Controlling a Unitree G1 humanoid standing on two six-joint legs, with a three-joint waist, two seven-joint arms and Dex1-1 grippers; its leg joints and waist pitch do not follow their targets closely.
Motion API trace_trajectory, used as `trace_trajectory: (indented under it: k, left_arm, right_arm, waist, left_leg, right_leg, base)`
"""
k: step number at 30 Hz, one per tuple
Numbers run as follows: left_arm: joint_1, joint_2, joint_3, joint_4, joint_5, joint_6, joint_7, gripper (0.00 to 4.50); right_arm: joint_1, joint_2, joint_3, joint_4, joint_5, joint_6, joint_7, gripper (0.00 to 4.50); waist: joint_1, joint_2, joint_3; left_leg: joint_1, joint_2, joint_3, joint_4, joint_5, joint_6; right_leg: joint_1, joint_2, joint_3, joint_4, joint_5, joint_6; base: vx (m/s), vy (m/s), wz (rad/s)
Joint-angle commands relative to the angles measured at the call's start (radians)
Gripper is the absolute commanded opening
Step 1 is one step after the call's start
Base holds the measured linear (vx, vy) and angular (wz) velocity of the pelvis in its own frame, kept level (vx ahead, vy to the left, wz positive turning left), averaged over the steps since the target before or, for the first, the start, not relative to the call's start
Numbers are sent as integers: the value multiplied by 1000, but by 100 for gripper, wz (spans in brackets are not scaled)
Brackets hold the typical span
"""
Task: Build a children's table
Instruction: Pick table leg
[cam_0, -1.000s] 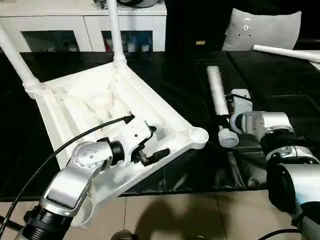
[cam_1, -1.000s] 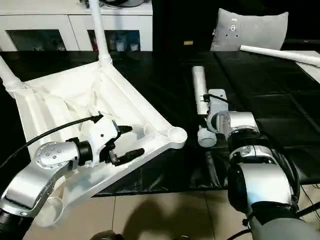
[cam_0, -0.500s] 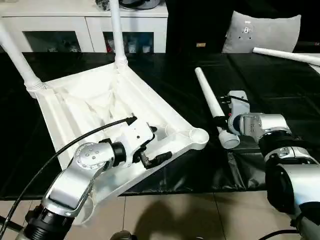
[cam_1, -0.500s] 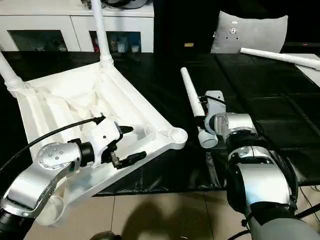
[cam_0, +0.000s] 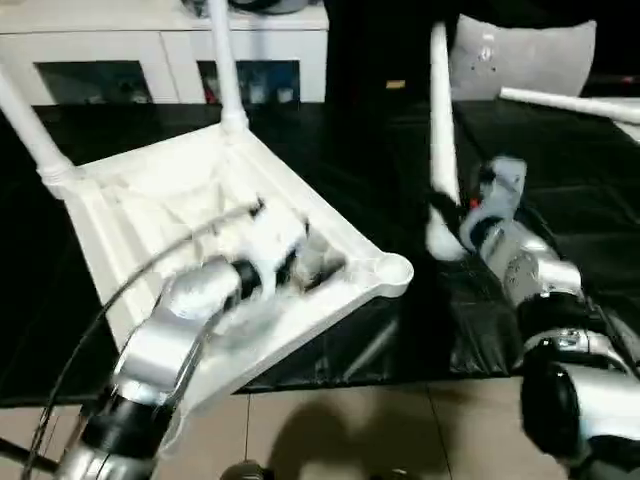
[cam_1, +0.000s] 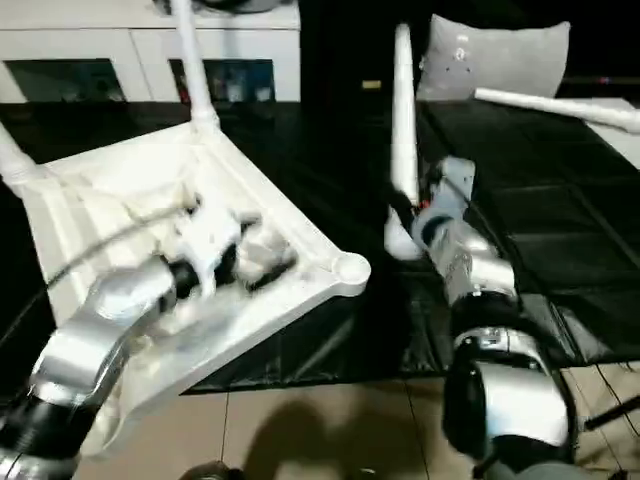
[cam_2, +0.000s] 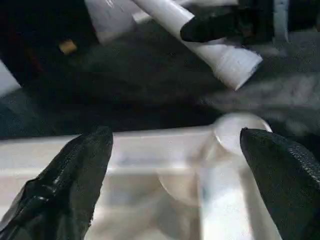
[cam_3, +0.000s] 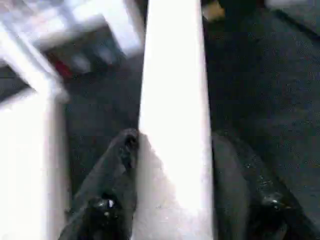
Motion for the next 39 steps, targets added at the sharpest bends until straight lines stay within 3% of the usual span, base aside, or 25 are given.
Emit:
trace_trajectory:
  k: [1, 5, 8, 12, 16, 22, 29, 33, 37, 39]
  left_arm:
    - [-13, -15, 26, 18, -21, -1, 17, 450]
    - [-89, -87, 101, 51, -131, 32, 11, 450]
    - [-156, -136, 154, 97, -196, 77, 31, 450]
    - [-242, -212, 224, 159, -296, 130, 58, 450]
    - [-310, -276, 298, 223, -391, 173, 97, 450]
    - [-337, -296, 316, 263, -409, 190, 110, 450]
    - [-336, -304, 319, 255, -430, 197, 108, 450]
    - [-332, -307, 310, 245, -413, 176, 125, 450]
    - [-317, -338, 250, 230, -305, 71, 207, 450]
    - [-300, -376, 210, 233, -222, -15, 283, 423]
  right_arm:
    - [24, 12, -19, -79, 62, 2, 61, 184]
    - [128, 72, 35, -288, 168, 18, 236, 184]
    - [178, 105, 63, -392, 242, 90, 323, 184]
    - [232, 135, 103, -471, 289, 141, 388, 184]
    - [287, 142, 145, -552, 326, 196, 434, 184]
    - [317, 139, 169, -603, 341, 234, 446, 184]
    - [328, 140, 178, -623, 342, 234, 445, 184]
    - [338, 144, 215, -634, 276, 172, 417, 184]
    - [330, 177, 301, -594, 45, -58, 248, 184]
    - [320, 214, 327, -565, -57, -187, 139, 184]
  waist:
    - [4, -7, -73]
    - [11, -5, -72]
    - [12, -6, -71]
    - [18, -13, -70]
    - [27, -14, -71]
    - [32, -15, -72]
    - [32, -15, -70]
    - [31, -16, -69]
    - [29, -16, -68]
    - [26, -17, -67]
  left_leg:
    - [14, 37, -5, -61, -131, 63]
    - [15, 39, -6, -64, -148, 64]
    - [15, 42, -9, -68, -167, 53]
    - [14, 40, -10, -69, -162, 49]
    - [13, 39, -9, -66, -126, 55]
    - [11, 41, -11, -66, -104, 66]
    - [10, 42, -12, -68, -114, 55]
    - [10, 43, -13, -70, -113, 46]
    - [10, 43, -14, -72, -131, 24]
    - [11, 45, -14, -74, -142, 8]
  right_leg:
    - [57, -56, 32, -62, -72, -246]
    - [55, -56, 34, -67, -95, -232]
    - [55, -58, 33, -68, -123, -241]
    - [56, -63, 34, -73, -165, -224]
    - [56, -62, 34, -72, -135, -223]
    - [57, -64, 33, -73, -130, -207]
    - [57, -66, 33, -76, -146, -207]
    - [57, -67, 33, -76, -152, -194]
    - [55, -69, 34, -80, -189, -169]
    - [51, -69, 34, -85, -204, -153]
  base:
    - [0, 0, 0]
    - [0, 0, 0]
    - [0, 0, 0]
    - [0, 0, 0]
    - [0, 0, 0]
    - [0, 0, 0]
    - [0, 0, 0]
    - [0, 0, 0]
    - [0, 0, 0]
    - [0, 0, 0]
